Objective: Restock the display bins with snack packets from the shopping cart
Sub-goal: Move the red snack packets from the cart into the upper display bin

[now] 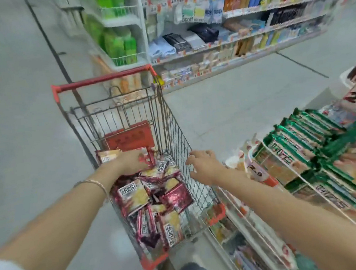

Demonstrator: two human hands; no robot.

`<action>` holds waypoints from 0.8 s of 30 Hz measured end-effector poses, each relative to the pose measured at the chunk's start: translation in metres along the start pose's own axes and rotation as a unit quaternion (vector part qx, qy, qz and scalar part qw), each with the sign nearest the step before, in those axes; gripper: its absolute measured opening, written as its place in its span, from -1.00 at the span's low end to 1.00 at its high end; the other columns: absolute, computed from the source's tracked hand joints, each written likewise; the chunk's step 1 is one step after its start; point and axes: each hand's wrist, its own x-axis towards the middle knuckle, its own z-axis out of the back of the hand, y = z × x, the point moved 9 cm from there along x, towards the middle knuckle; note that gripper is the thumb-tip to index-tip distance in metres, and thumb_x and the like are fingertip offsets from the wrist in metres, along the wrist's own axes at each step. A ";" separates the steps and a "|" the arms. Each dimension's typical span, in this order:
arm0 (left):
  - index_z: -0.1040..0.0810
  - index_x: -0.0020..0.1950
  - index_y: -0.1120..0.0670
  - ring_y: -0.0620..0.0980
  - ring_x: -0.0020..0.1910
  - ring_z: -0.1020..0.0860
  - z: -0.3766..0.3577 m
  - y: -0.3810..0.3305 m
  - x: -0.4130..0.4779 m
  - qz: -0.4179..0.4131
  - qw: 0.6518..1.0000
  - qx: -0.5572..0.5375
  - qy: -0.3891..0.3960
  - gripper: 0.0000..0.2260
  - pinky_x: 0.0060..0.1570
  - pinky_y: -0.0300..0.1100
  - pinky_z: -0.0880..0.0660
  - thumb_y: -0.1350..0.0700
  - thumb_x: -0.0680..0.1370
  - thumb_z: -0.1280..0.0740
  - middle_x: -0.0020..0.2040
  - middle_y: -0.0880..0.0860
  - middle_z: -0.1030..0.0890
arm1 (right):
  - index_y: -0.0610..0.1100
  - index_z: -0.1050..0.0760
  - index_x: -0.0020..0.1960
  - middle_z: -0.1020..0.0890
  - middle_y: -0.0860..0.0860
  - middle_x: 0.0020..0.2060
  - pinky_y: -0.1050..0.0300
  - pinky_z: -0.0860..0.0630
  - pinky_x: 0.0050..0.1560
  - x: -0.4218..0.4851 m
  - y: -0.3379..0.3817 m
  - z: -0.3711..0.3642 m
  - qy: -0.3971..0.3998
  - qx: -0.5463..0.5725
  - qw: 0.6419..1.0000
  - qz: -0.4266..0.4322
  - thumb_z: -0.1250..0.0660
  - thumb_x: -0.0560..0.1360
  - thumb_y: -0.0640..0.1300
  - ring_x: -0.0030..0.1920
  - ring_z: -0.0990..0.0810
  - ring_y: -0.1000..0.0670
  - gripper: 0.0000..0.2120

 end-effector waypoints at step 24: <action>-0.51 0.34 0.08 0.02 0.19 -0.54 -0.160 0.125 0.043 0.188 0.951 -0.243 0.036 -0.70 0.22 -0.11 -0.46 0.05 0.62 -0.31 0.27 0.08 -0.57 | -0.13 -0.10 0.57 -0.37 -0.18 0.42 -0.19 -0.25 0.46 0.057 0.075 -0.334 0.353 -0.010 0.921 0.161 -0.43 0.49 -0.17 0.40 -0.37 -0.21 -0.23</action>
